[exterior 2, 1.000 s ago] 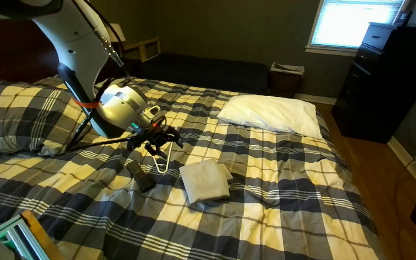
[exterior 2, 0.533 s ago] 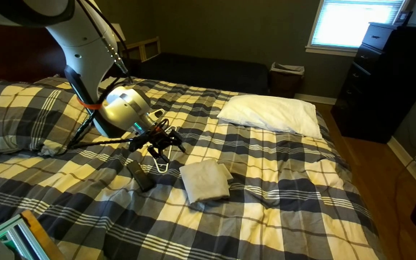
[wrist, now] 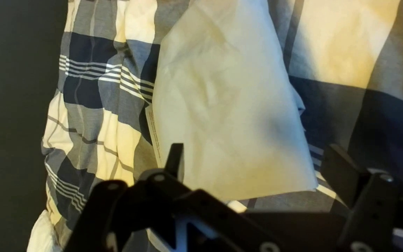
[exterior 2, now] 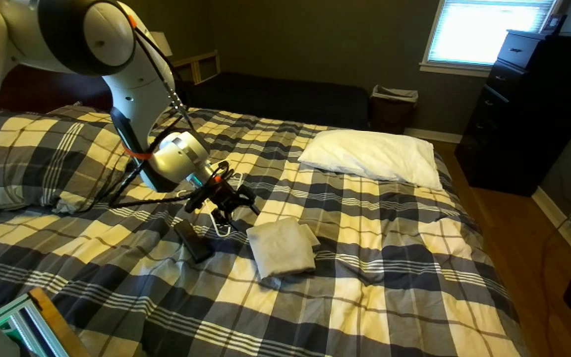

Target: Remove the cloth from on top of the book, then move the book to the left

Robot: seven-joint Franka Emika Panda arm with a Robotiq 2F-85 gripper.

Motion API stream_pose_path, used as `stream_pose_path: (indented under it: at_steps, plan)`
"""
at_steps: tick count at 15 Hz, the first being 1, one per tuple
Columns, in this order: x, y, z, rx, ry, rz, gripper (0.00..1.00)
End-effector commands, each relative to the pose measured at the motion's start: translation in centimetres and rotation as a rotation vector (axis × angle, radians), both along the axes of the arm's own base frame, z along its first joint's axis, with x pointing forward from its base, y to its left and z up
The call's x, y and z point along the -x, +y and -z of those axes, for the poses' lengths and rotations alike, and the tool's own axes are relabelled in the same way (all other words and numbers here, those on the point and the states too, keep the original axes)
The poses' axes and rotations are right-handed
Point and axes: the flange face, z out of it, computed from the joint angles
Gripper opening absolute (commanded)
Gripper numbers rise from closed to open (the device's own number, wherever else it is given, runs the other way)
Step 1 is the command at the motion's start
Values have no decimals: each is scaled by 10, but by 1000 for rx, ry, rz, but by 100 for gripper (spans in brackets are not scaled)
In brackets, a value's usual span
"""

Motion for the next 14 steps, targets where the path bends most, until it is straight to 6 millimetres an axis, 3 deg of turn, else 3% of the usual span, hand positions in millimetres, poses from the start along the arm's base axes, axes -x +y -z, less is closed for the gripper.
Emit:
stream_pose_path:
  at_steps: [1,8,11,14]
  plan:
    - [-23,6,30,39,13,-24,100]
    - [-46,16,58,30,43,-39,100]
    - [-47,21,66,33,80,-24,100]
    - [-35,10,75,58,124,57,100]
